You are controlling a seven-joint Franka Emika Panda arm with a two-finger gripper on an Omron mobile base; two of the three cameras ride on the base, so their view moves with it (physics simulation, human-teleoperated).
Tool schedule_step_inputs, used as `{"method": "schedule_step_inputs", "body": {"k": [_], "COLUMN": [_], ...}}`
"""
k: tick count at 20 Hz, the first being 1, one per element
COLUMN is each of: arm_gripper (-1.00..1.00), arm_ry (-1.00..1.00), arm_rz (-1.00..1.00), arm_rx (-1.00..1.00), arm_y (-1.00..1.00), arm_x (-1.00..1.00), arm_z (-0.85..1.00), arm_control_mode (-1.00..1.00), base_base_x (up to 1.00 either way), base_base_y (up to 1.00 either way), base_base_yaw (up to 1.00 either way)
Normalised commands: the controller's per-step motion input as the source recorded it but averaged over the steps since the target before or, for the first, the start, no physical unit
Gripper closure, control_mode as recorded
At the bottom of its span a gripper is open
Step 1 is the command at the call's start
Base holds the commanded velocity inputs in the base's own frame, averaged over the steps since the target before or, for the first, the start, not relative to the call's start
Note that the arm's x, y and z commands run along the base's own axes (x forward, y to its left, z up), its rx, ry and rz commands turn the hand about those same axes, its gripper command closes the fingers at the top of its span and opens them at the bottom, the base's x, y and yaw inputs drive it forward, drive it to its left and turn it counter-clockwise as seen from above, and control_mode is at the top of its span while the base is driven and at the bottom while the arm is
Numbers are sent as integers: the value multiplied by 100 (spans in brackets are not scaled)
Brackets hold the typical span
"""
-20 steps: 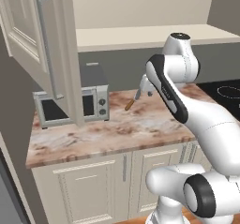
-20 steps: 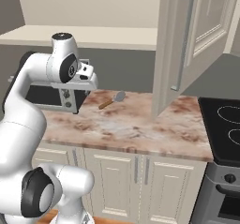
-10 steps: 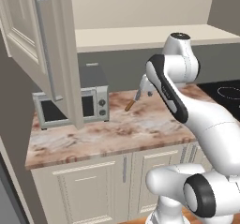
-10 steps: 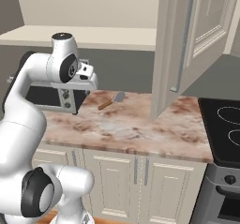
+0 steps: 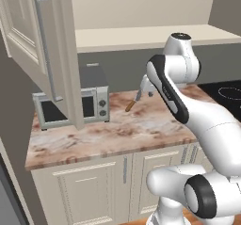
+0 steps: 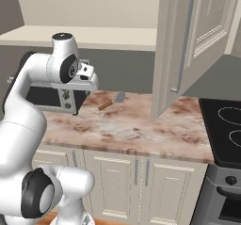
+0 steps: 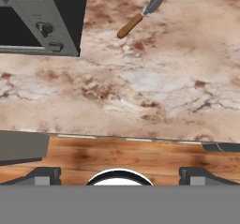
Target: Close all open cabinet doors.
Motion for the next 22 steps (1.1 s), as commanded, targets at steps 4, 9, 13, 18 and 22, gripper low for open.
{"method": "schedule_step_inputs", "body": {"k": [4, 9, 13, 18, 22], "arm_gripper": [-100, -100, -100, -100, -100], "arm_ry": [0, 0, -3, -7, -9], "arm_rz": [0, 0, 0, -2, -5], "arm_rx": [0, 0, 0, 0, 0], "arm_y": [0, 0, -5, -12, -27], "arm_x": [0, 0, -11, -55, -74], "arm_z": [0, 0, -7, -12, -24], "arm_control_mode": [100, 100, -100, -100, -100], "base_base_x": [0, 0, 0, 0, 0], "base_base_y": [0, 0, -1, 0, 0], "base_base_yaw": [0, 0, 0, 0, 0]}}
